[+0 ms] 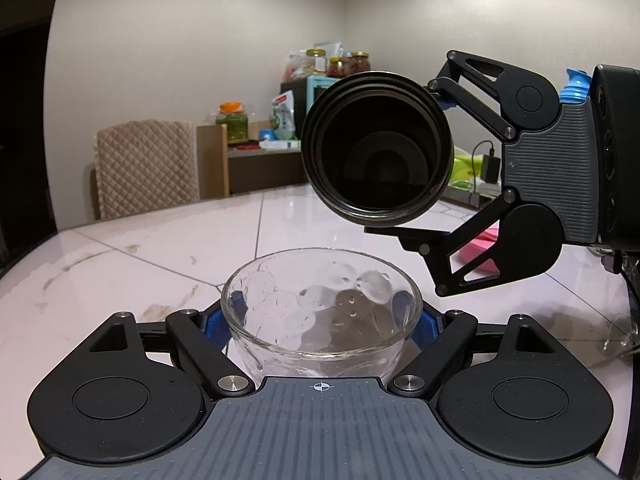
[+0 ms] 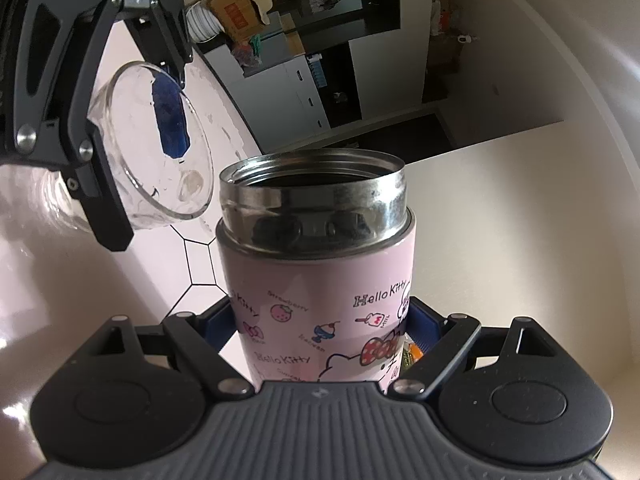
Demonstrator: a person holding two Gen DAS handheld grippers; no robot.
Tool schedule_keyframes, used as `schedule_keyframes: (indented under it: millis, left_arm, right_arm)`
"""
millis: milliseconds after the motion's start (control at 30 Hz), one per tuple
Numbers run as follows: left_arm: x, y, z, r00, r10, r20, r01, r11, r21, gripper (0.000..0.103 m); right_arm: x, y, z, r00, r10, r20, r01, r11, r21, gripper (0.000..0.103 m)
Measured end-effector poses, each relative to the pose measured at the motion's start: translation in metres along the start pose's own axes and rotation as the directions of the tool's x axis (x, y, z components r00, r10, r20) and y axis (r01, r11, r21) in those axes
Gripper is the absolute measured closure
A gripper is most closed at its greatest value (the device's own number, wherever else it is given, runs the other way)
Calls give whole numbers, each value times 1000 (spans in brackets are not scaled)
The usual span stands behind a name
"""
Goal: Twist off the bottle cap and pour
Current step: 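Tilt the glass further with the left tool toward the jar mouth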
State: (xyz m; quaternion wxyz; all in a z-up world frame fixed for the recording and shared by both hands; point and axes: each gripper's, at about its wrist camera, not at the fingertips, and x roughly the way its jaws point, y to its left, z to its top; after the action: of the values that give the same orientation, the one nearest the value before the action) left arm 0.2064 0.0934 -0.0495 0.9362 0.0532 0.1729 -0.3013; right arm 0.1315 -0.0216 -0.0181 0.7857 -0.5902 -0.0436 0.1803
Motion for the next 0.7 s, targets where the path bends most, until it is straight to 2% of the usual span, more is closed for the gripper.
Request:
schedule_keyframes:
  millis: [700]
  left_arm:
    - [1,-1,0,1000,0,0,0,1000,0,15]
  right_arm:
    - [6,7,12,1000,-21,2,21,996,-89,15]
